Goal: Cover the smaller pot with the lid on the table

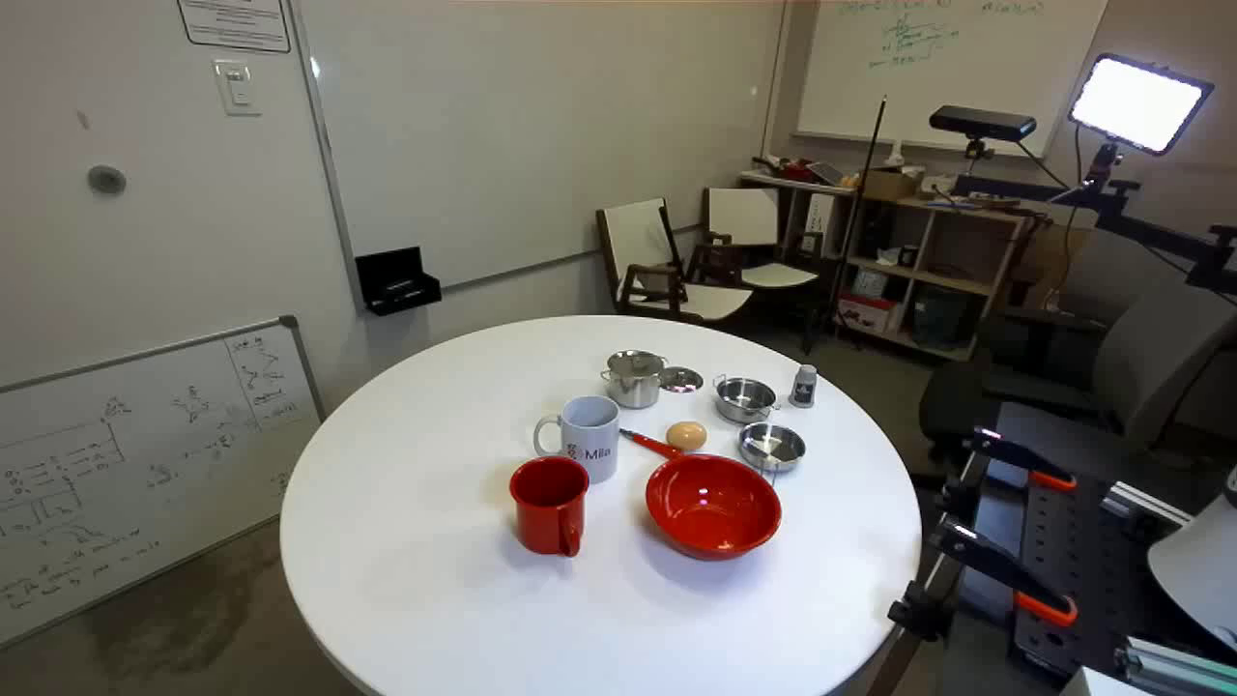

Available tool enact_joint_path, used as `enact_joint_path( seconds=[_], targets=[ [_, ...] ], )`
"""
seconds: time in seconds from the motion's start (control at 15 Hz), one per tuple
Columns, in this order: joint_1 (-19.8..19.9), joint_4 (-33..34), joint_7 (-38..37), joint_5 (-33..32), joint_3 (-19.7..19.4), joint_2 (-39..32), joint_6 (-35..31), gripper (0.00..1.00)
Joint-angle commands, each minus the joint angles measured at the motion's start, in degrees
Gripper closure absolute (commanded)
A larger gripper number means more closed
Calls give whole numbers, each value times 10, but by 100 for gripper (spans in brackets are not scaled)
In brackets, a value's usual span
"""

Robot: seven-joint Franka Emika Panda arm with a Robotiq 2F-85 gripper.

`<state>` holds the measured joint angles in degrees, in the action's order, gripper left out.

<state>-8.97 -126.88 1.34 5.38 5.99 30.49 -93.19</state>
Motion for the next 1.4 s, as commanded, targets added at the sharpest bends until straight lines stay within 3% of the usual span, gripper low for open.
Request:
enact_joint_path(
  seconds=[0.0, 0.2, 0.47, 0.8, 1.0, 1.33],
  targets=[
    [4, 2, 1, 1, 3, 0, 1, 0],
    [6, -4, -4, 14, -1, -20, -18, 0],
    [14, -41, 43, -7, -16, -52, -106, 0],
    [48, -52, 88, -60, -44, -160, -174, 0],
    [78, -24, 51, -114, -52, -245, -205, 0],
    [91, 67, -17, -156, -57, -378, -228, 0]
  ],
)
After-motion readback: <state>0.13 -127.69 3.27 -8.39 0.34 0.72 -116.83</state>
